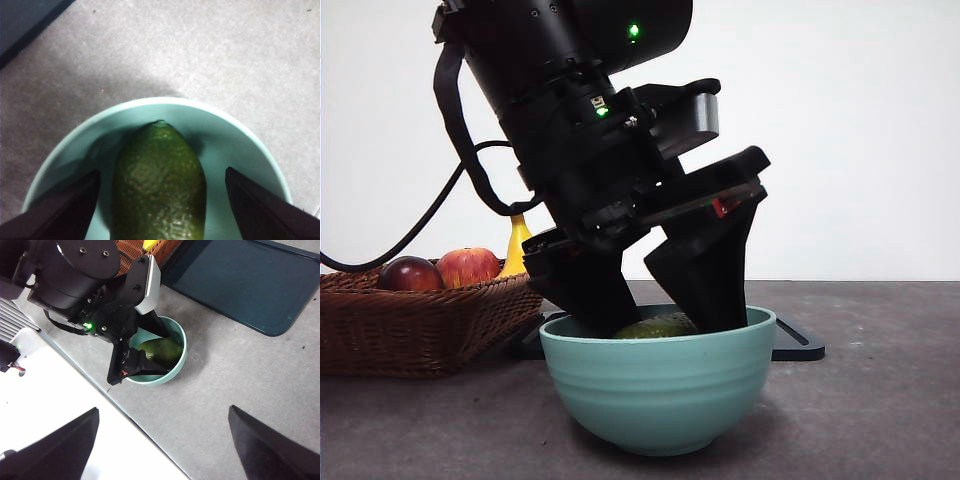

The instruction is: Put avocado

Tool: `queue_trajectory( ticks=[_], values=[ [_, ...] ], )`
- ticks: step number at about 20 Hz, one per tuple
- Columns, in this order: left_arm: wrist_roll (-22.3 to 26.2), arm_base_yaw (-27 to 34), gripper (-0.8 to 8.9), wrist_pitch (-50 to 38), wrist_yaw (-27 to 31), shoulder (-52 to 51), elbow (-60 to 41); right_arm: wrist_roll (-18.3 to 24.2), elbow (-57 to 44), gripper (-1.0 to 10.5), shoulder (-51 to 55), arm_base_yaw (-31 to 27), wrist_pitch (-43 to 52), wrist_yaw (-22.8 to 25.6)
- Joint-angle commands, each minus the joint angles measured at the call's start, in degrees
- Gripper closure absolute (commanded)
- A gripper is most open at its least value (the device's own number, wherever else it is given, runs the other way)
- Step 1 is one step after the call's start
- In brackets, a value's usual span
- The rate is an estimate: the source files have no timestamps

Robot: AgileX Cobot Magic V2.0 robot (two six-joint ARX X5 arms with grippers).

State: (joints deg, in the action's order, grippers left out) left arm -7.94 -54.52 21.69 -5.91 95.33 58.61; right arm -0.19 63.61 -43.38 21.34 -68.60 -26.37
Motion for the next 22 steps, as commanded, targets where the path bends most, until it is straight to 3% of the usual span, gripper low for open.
queue_trajectory(
  ticks=[1,9,14,19,22],
  values=[
    [0.1,-0.7,4.09,1.0,0.1,-0.1,2.6,0.2,1.2,5.3,-0.4,0.3,0.4,1.1],
    [-0.1,2.1,4.09,5.8,0.2,-7.9,10.2,0.2,1.2,5.3,-0.4,0.3,0.4,1.2],
    [0.1,10.9,4.10,8.9,0.1,-19.9,10.2,0.2,1.2,5.3,-0.4,0.3,0.9,1.2],
    [2.4,21.2,4.10,18.1,0.1,-30.9,9.7,-0.7,1.2,5.3,-1.7,0.3,3.0,1.2],
    [4.3,24.0,4.10,23.0,-0.8,-36.6,7.5,-0.7,1.2,5.3,-4.5,0.3,4.5,1.1]
  ],
)
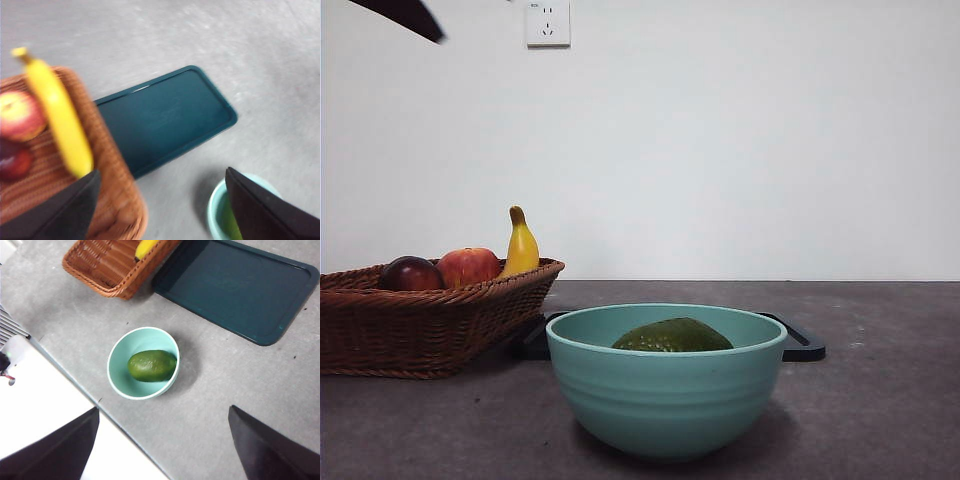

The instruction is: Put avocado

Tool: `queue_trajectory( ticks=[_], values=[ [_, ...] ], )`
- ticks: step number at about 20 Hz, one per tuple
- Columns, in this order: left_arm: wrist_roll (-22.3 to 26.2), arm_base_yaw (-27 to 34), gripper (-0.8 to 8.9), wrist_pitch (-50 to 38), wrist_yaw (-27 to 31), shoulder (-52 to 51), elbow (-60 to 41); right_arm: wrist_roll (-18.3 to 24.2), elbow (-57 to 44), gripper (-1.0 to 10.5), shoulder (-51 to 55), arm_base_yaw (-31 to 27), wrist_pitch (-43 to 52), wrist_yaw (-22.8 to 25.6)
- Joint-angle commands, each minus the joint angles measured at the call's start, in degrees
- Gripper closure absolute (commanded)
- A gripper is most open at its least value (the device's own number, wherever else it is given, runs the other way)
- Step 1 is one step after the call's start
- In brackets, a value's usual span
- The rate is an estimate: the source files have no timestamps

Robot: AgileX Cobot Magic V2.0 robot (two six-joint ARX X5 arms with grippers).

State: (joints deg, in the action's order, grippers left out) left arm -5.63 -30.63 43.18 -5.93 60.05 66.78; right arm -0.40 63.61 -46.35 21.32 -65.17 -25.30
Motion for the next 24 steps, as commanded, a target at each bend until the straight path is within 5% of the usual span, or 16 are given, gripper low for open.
queue_trajectory(
  ticks=[1,8,17,24],
  values=[
    [2.2,0.5,4.10,2.7,-2.0,-3.1,-1.9,-0.5,1.2,5.3,-2.6,0.3,2.0,0.0],
    [2.8,0.6,4.14,11.1,-17.4,-13.1,-11.1,-0.5,1.2,5.3,-11.5,0.3,5.8,-0.2],
    [5.6,0.6,4.14,16.6,-20.2,-14.4,-11.3,-0.2,1.2,5.8,-21.3,5.9,8.3,0.4],
    [5.6,0.6,4.14,16.6,-20.2,-14.4,-11.3,-0.2,1.2,6.0,-33.4,13.4,15.6,7.8]
  ],
)
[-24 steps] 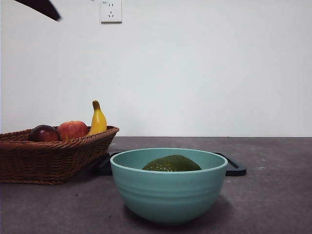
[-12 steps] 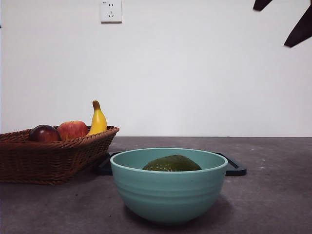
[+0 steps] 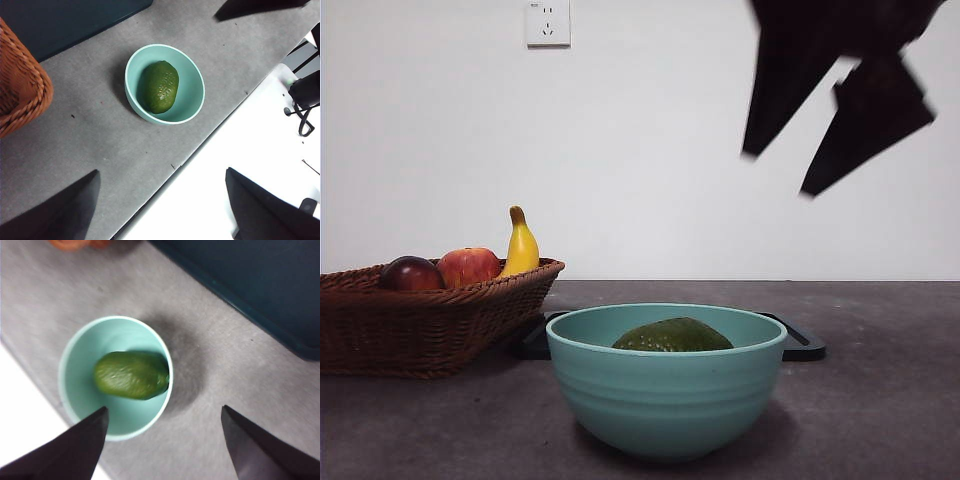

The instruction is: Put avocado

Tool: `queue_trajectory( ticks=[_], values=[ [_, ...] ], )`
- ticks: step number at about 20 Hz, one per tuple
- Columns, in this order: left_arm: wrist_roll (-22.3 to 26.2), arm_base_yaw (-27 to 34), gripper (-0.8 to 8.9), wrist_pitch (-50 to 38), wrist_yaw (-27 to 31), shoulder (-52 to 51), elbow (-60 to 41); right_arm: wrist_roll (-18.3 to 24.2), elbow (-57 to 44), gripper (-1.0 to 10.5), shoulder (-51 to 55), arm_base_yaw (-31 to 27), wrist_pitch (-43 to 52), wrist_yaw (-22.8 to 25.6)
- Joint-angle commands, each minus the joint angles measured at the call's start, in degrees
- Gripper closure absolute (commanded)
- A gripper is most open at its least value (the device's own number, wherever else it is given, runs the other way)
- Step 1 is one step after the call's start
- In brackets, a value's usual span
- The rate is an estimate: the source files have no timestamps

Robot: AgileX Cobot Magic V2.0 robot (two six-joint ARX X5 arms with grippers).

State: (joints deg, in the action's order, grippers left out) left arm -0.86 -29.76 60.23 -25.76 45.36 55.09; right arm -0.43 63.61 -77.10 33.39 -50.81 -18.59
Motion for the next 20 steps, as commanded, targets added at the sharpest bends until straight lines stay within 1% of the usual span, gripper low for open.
queue_trajectory(
  ticks=[1,3,6,9,11,18,20],
  values=[
    [0.9,-0.3,4.14,-0.4,-0.4,0.3,0.4,-0.2,1.2,6.0,-4.6,2.0,2.4,2.0],
    [0.9,-0.3,4.14,-0.3,-0.4,0.3,0.4,-0.2,1.2,6.1,-8.1,3.3,4.7,3.3],
    [0.9,-0.3,4.14,0.0,-0.4,0.3,0.4,-0.2,1.2,6.8,-12.0,4.6,7.1,4.0],
    [0.9,-0.3,4.14,0.0,-0.4,0.3,0.4,-0.2,1.2,7.0,-14.5,5.5,8.9,4.7],
    [0.9,-0.3,4.13,0.0,-0.4,0.3,0.4,0.1,1.2,7.2,-15.5,5.9,9.9,6.4],
    [1.4,-0.3,4.13,0.0,-0.3,0.3,0.4,1.1,1.2,7.4,-19.1,6.3,11.0,6.6],
    [1.4,-0.3,4.13,-0.1,-0.3,0.3,0.4,1.1,1.2,8.4,-19.2,6.4,11.3,6.6]
  ],
)
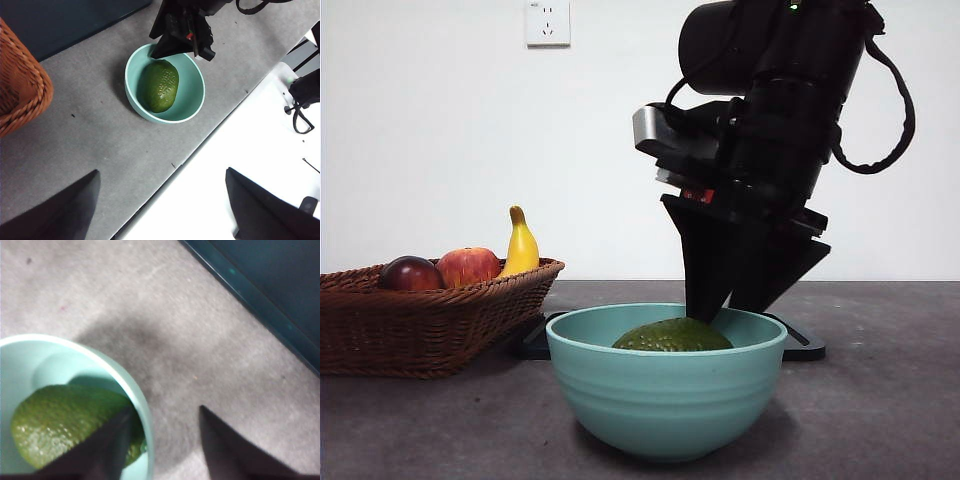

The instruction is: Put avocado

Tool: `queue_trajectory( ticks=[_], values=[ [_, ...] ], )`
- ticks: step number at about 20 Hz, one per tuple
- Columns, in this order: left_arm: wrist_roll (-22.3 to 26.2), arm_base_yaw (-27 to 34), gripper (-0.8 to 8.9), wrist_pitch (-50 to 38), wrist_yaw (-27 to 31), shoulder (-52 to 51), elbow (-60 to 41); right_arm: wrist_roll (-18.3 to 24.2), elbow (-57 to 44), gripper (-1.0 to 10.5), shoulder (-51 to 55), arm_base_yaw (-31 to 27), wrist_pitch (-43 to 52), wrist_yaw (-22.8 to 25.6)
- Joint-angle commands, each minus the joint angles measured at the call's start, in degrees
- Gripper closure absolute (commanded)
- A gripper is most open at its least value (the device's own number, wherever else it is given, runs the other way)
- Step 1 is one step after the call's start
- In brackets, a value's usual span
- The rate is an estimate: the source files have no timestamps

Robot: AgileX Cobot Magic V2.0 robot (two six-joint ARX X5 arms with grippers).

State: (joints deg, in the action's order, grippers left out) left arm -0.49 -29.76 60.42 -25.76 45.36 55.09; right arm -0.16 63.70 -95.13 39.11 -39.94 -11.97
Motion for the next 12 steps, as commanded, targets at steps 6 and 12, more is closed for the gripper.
queue_trajectory(
  ticks=[6,12],
  values=[
    [1.1,-0.3,4.14,-0.3,-0.3,0.3,0.4,0.9,1.1,9.3,-1.1,2.3,0.3,-0.2],
    [1.1,-0.3,4.14,-0.2,-0.3,0.3,0.4,0.7,1.1,9.3,-1.1,3.2,0.3,-0.2]
  ],
)
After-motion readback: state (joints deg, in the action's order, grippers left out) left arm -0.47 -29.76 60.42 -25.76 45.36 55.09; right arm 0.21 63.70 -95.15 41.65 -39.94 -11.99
